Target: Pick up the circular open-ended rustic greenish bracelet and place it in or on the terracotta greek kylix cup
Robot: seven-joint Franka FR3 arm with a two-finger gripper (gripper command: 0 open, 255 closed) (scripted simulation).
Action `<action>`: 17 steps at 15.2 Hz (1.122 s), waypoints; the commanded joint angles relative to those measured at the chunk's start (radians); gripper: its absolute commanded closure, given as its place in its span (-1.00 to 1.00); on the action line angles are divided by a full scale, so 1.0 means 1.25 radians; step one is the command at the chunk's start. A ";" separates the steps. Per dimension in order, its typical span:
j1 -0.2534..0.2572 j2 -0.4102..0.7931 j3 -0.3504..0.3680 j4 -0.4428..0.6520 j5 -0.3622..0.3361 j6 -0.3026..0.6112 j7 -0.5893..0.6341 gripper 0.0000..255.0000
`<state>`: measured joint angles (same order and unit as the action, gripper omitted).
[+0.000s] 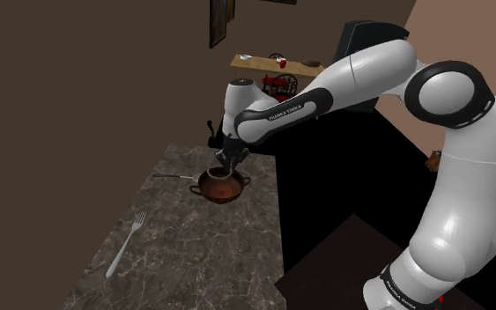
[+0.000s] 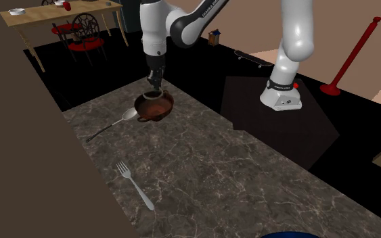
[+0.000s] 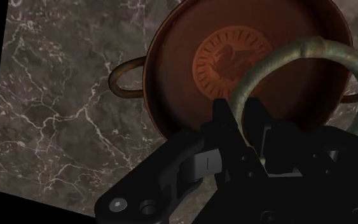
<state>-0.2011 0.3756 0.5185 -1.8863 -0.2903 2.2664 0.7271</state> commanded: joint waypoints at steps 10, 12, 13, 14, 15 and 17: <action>0.002 0.086 -0.036 0.023 -0.046 0.057 -0.005 1.00; 0.007 0.099 -0.042 0.020 -0.055 0.072 0.002 1.00; 0.009 0.106 -0.045 0.019 -0.060 0.079 0.005 1.00; 0.012 0.115 -0.049 0.018 -0.066 0.089 0.009 1.00; 0.012 0.115 -0.049 0.018 -0.066 0.089 0.009 1.00; 0.012 0.115 -0.050 0.018 -0.066 0.089 0.009 1.00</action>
<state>-0.1869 0.5183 0.4572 -1.8649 -0.3719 2.3764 0.7380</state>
